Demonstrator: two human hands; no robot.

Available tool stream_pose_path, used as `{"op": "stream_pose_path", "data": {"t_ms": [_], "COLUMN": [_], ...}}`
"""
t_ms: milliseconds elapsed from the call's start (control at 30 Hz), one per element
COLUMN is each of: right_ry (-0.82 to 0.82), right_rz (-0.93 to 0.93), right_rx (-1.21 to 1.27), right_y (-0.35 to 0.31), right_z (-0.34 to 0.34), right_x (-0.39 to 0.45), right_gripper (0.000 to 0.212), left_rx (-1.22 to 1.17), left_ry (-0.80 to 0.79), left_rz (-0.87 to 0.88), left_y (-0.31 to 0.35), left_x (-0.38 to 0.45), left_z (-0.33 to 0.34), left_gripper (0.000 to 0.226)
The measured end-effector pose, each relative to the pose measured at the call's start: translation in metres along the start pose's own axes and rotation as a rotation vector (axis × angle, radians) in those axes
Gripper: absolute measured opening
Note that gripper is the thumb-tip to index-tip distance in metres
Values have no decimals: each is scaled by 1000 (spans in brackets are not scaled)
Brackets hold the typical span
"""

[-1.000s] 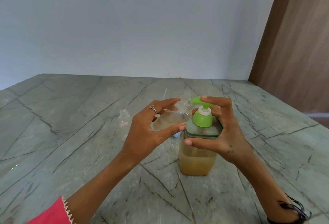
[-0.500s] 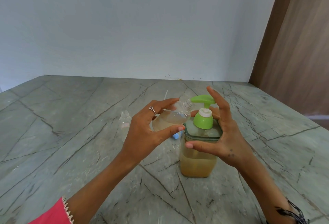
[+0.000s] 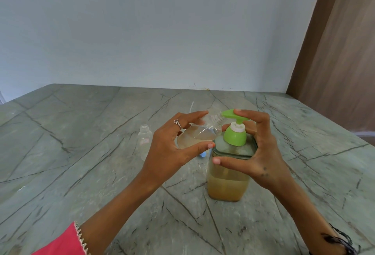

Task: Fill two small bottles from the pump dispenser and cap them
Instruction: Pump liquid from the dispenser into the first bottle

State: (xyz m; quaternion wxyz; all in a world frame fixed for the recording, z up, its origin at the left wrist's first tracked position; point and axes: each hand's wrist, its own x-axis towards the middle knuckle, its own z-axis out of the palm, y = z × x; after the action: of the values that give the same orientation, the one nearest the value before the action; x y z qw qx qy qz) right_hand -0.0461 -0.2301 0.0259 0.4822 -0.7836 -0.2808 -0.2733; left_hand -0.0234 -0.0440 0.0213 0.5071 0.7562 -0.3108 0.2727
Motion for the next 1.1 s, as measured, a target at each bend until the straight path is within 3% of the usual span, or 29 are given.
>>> {"op": "stream_pose_path", "data": {"t_ms": [300,533,733,1100], "right_ry": [-18,-60,-75,13], "right_rz": [8,26,17,-26], "right_rx": [21,31,41,0], "right_y": [1,3,1,1], "right_z": [-2,-2,-3,-1], "right_x": [-1,-1,0,0], "right_gripper": [82,101,86,77], "left_rx": [-10,-15,-29,-8], "left_ry": [-4,13,7,-17], "left_rz": [4,0,-5,-1], "left_y": [1,0,2,3], "left_x": [0,1,1,1], "left_z": [0,0,1,1], "left_gripper": [50,51,50,50]}}
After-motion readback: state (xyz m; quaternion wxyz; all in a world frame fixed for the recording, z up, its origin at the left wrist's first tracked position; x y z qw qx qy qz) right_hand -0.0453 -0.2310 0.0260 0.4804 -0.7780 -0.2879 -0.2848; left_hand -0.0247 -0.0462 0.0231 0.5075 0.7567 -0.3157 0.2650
